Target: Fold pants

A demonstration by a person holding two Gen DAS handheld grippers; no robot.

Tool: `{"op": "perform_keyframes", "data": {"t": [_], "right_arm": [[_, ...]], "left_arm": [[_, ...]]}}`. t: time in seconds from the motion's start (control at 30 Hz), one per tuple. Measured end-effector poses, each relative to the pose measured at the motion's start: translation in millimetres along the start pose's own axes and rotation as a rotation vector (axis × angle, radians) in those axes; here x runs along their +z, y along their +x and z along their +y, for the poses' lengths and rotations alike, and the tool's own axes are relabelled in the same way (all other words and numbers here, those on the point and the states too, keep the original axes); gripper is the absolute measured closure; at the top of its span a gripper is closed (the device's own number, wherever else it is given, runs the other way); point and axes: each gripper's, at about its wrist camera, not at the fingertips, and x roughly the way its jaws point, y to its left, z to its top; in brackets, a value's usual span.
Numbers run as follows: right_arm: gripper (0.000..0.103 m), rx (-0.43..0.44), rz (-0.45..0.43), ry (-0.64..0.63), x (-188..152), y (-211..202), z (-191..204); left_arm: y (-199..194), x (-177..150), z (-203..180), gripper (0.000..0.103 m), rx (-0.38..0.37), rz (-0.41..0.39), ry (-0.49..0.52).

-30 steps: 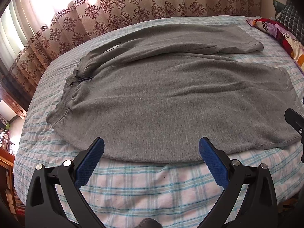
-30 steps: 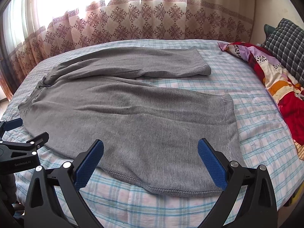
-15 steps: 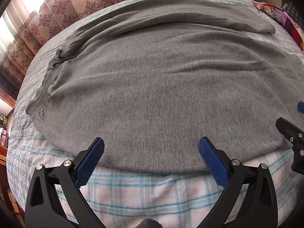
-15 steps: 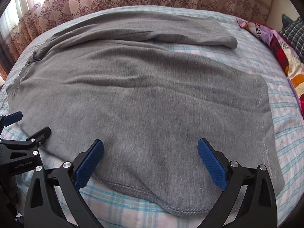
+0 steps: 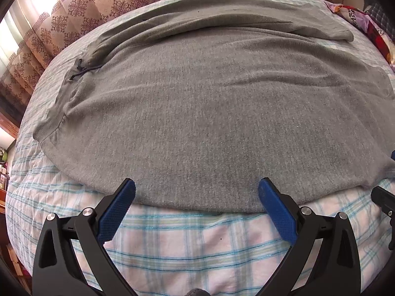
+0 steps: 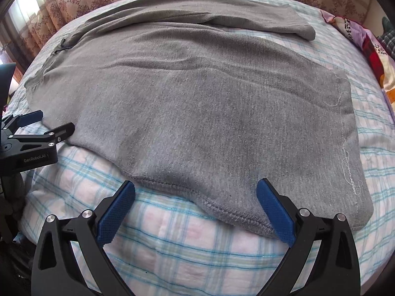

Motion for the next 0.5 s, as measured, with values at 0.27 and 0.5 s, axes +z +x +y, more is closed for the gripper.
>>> {"op": "perform_keyframes", "data": {"t": [0.27,0.5], "right_arm": [[0.006,-0.112,-0.133,0.148,36.8,-32.2,-80.6],[0.006,-0.201,-0.196,0.277,61.5,-35.8,-151.9]], "left_arm": [[-29.0,29.8,-55.8,0.002,-0.116,-0.089,0.122],[-28.8,44.3,-125.4,0.002,-0.245,-0.093,0.244]]}}
